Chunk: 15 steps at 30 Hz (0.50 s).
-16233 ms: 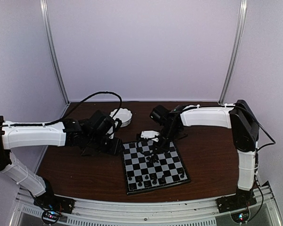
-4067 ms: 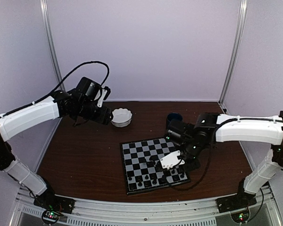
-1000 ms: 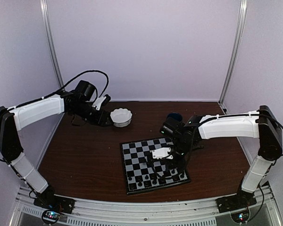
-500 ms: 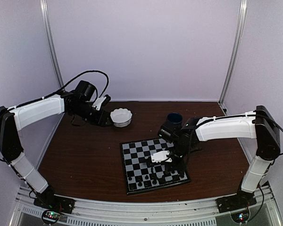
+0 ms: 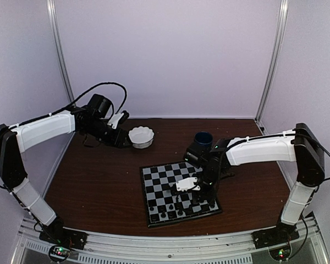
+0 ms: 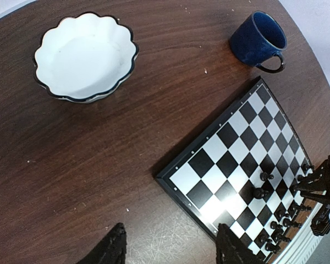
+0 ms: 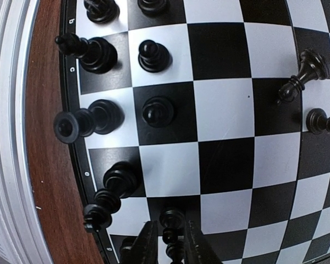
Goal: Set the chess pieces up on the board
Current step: Place the pawn at c7.
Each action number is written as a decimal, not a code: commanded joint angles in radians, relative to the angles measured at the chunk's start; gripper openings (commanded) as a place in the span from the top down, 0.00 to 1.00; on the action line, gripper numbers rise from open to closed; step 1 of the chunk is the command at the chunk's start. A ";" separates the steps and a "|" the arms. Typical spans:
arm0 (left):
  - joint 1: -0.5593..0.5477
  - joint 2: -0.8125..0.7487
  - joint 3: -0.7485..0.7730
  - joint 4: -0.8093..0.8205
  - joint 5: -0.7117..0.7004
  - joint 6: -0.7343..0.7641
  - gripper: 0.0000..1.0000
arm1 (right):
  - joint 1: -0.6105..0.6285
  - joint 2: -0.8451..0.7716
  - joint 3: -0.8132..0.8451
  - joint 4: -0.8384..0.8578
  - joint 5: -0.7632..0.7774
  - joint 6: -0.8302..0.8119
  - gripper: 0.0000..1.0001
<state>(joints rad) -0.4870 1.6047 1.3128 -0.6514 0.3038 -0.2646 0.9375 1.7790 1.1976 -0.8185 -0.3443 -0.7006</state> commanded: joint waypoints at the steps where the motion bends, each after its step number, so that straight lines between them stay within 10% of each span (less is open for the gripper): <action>1: 0.001 0.006 0.011 0.029 0.015 -0.001 0.44 | 0.006 -0.018 0.013 -0.019 -0.018 0.011 0.79; 15: 0.002 -0.006 0.011 0.027 0.022 -0.001 0.44 | -0.039 0.038 0.199 0.029 0.017 0.110 0.72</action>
<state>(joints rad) -0.4870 1.6047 1.3128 -0.6514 0.3115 -0.2646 0.9039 1.7638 1.3479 -0.8471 -0.3779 -0.6495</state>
